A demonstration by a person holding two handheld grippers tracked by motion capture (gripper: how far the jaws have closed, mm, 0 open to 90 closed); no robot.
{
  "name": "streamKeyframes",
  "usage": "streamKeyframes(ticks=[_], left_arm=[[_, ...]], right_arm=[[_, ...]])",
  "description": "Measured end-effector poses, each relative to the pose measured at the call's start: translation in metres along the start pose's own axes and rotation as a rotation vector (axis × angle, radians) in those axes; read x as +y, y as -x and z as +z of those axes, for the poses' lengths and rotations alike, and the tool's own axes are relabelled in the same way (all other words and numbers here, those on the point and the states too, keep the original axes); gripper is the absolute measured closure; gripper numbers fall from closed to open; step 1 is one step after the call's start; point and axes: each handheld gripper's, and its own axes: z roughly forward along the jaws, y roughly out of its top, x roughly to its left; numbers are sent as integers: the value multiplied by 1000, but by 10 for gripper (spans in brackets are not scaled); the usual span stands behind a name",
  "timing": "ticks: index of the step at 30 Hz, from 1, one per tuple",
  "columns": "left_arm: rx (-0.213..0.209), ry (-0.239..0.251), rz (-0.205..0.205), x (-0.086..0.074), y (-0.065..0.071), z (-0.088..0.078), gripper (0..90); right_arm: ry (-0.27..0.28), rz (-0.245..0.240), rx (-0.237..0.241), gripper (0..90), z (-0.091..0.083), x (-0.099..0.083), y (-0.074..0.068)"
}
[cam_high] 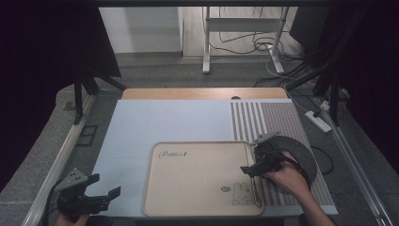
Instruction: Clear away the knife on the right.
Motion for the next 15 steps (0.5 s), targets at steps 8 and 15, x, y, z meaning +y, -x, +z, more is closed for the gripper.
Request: streamKeyframes(ticks=[8, 15], left_arm=[[1, 0, 3, 0, 0, 0, 44], [0, 1, 2, 0, 0, 0, 44]], right_arm=[[24, 11, -4, 0, -6, -7, 0], [57, 22, -9, 0, -11, -12, -1]])
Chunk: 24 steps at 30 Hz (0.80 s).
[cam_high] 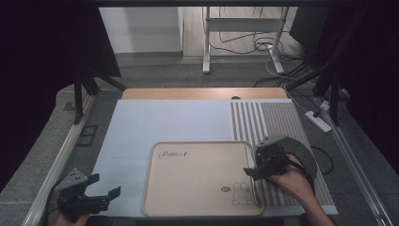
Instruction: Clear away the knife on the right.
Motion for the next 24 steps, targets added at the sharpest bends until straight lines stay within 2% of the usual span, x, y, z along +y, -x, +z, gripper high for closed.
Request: streamKeyframes(ticks=[5, 11, 24], left_arm=[[0, 0, 1, 0, 0, 0, 44], [1, -1, 2, 0, 0, 0, 44], [-1, 1, -3, 0, 0, 0, 44]], right_arm=[[8, 1, -11, 0, -4, -4, 1], [21, 26, -19, 0, -10, -10, 2], [24, 28, -33, 0, -14, -15, 0]])
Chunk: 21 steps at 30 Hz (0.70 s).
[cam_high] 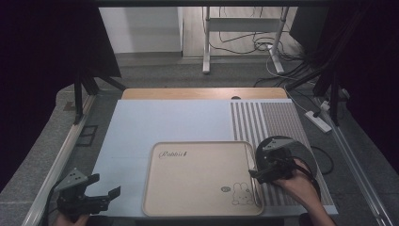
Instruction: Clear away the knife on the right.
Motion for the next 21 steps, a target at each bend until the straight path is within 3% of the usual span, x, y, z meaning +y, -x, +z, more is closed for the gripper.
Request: streamKeyframes(ticks=[21], left_arm=[[1, 0, -2, 0, 0, 0, 43]], right_arm=[[58, 69, -50, 0, -29, -28, 6]])
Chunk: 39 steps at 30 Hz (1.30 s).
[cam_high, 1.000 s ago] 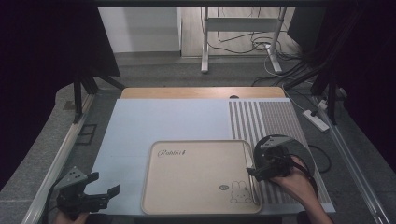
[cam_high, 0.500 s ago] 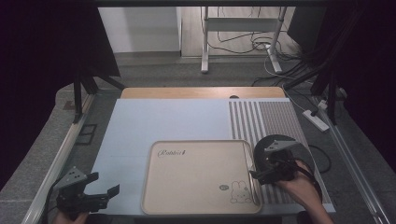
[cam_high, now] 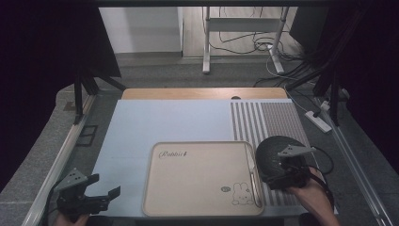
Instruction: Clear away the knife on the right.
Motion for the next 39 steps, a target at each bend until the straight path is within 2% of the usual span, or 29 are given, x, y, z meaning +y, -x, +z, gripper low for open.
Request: streamKeyframes(ticks=[24, 39], left_arm=[[-2, 2, -4, 0, 0, 0, 44], [-4, 0, 9, 0, 1, 0, 43]], right_arm=[[34, 79, -45, 0, -26, -30, 9], [89, 135, -68, 0, -47, -45, 13]])
